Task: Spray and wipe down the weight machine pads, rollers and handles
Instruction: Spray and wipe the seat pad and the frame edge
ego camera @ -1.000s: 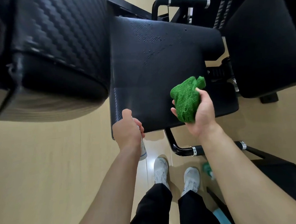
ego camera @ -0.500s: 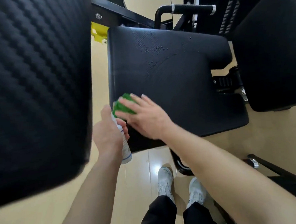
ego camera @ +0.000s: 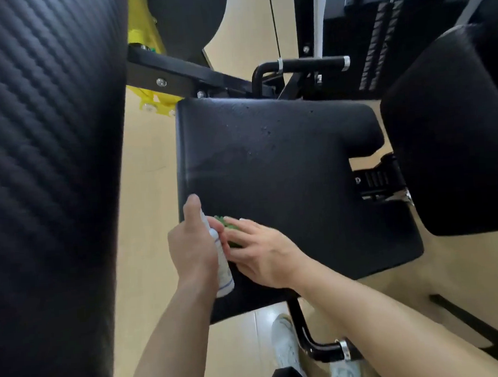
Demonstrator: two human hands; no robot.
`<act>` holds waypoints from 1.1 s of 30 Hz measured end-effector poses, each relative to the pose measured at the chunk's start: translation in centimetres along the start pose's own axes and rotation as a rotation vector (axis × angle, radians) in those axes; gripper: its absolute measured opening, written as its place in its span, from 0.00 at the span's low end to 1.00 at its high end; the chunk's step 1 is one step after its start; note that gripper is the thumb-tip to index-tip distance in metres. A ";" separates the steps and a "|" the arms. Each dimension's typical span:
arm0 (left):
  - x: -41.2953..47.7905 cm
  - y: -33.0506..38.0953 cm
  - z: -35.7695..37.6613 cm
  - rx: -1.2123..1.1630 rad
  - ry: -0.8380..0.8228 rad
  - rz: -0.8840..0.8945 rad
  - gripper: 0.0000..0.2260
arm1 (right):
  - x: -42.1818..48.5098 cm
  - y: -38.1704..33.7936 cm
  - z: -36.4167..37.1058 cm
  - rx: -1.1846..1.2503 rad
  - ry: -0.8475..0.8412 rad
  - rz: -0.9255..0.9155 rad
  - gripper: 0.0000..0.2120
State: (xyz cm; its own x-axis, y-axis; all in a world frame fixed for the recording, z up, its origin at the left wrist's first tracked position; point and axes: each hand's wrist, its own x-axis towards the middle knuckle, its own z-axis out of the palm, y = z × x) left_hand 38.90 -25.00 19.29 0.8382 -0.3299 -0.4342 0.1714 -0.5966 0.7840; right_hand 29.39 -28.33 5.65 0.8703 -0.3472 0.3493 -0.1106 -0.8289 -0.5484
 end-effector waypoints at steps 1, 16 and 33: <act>0.0 -0.2 0.4 -0.002 -0.014 -0.006 0.29 | 1.1 1.8 -0.6 -0.026 0.021 0.066 0.19; 0.5 -0.3 5.3 -0.009 -0.164 0.022 0.31 | -3.1 0.7 -1.8 0.046 0.222 0.340 0.17; -2.9 2.2 23.6 -0.001 -0.364 -0.187 0.28 | -7.6 9.1 -11.3 0.356 0.968 1.250 0.17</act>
State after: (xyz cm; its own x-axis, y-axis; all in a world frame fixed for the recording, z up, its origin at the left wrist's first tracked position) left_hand 24.67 -42.61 11.81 0.5549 -0.4532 -0.6976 0.3037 -0.6704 0.6770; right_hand 16.33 -38.16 6.60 -0.3005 -0.9368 -0.1792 -0.2490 0.2584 -0.9334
